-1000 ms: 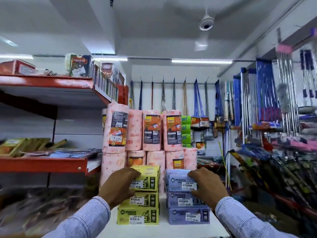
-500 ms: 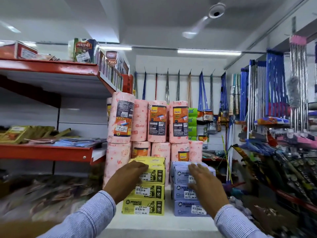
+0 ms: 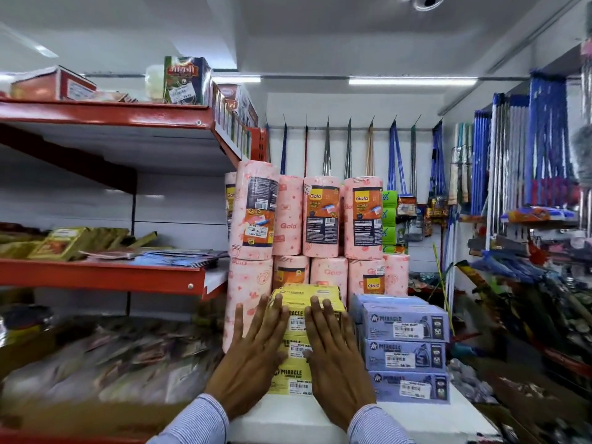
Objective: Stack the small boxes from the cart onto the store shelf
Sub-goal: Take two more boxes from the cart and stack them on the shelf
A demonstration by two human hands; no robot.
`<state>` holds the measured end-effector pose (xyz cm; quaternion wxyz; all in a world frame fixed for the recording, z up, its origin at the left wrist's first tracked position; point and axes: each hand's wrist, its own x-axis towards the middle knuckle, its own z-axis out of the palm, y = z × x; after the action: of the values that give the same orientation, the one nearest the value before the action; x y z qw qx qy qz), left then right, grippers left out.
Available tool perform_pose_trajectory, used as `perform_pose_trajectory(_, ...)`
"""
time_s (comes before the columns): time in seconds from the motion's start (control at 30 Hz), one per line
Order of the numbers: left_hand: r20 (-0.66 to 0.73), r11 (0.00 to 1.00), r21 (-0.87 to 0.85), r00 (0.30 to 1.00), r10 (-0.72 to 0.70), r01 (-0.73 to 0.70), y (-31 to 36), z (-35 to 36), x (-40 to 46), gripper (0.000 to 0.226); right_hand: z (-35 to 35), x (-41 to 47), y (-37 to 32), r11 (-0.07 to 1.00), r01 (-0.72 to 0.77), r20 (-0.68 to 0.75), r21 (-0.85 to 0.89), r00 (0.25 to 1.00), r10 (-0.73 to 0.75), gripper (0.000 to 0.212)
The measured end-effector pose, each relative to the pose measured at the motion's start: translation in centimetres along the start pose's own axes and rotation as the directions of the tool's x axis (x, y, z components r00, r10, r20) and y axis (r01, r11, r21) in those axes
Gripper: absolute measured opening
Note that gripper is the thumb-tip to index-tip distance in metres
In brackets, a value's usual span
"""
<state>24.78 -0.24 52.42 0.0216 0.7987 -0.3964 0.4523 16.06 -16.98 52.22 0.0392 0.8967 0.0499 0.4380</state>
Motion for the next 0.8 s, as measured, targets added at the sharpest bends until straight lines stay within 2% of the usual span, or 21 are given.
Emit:
perform_pose_trajectory(0.37,0.053,1.0,0.011,0.999,0.002,-0.003,-0.2,0.1,-0.5,0.069,0.0,0.0,0.3,0.999,0.031,0.037,-0.033,0.999,-0.03,0.069)
perform_pose_trajectory(0.53,0.006,0.999,-0.042,0.999,0.031,-0.031,2.6,-1.3,0.3,0.071,-2.8,-2.0,2.0,0.999,0.029,-0.007,-0.045,1.0,-0.03,0.065)
perform_pose_trajectory(0.67,-0.041,0.993,-0.072,0.995,0.09,-0.093,7.3,-2.1,2.7,0.07,-4.9,-4.6,5.7,0.998,-0.03,-0.048,-0.055,0.998,0.027,0.067)
perform_pose_trajectory(0.8,-0.074,0.983,-0.126,0.989,0.128,-0.137,11.8,-2.1,5.6,0.072,-6.8,-6.6,10.4,0.986,-0.167,-0.118,0.001,0.979,0.166,0.063)
